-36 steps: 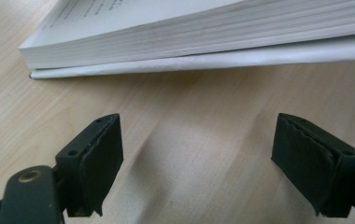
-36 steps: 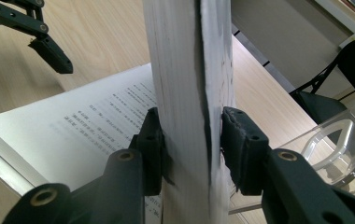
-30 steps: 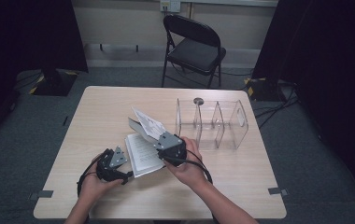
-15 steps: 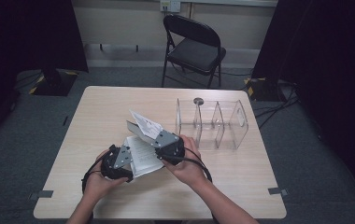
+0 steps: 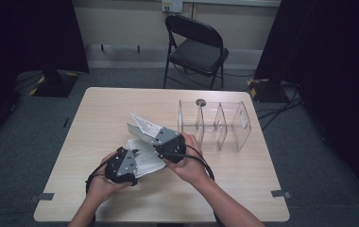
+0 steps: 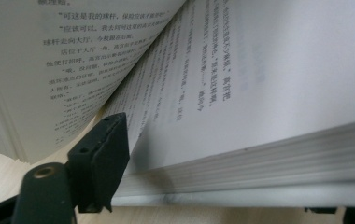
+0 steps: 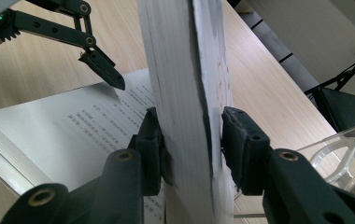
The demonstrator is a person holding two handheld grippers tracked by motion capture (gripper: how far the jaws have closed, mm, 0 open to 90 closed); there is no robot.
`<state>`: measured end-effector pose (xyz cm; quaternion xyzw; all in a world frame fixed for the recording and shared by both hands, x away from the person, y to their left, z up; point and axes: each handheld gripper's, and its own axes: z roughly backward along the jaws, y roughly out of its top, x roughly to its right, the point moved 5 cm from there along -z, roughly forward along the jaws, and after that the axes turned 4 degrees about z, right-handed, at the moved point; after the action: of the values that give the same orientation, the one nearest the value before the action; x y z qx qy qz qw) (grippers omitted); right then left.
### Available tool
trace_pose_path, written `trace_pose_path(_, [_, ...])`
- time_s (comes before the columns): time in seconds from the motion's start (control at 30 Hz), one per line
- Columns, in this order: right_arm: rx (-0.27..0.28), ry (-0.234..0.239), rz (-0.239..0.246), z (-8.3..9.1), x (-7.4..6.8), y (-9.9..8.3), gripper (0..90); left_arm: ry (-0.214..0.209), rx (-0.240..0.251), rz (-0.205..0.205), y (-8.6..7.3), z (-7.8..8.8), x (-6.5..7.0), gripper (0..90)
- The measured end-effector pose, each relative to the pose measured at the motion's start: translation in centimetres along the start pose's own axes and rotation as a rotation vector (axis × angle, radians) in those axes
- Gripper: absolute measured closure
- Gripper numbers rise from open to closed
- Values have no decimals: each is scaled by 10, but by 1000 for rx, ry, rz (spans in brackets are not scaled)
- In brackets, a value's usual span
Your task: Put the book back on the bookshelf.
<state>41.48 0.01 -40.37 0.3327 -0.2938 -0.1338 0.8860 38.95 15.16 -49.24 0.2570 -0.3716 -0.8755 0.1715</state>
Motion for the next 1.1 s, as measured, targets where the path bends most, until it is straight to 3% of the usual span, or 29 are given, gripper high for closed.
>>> trace_pose_path(0.23, [-4, 3, -9, 0, 0, 1, 609, -2, -26, -17, 4, -4, 6, 151])
trace_pose_path(0.47, [-11, 8, -6, -1, -1, 2, 606, 72, -4, -79, 7, 3, 3, 353])
trace_pose_path(0.6, [-15, 15, 14, -1, -3, 4, 595, 100, 27, -74, 8, 8, 0, 483])
trace_pose_path(0.73, [-17, 36, 53, 1, -7, 7, 576, 95, 55, -30, 14, 17, -6, 563])
trace_pose_path(0.9, [-16, 52, 66, 2, -10, 9, 567, 93, 36, -35, 15, 20, -5, 575])
trace_pose_path(1.1, [19, 108, 68, 3, -13, 11, 506, 61, -6, -30, 24, 27, -8, 605])
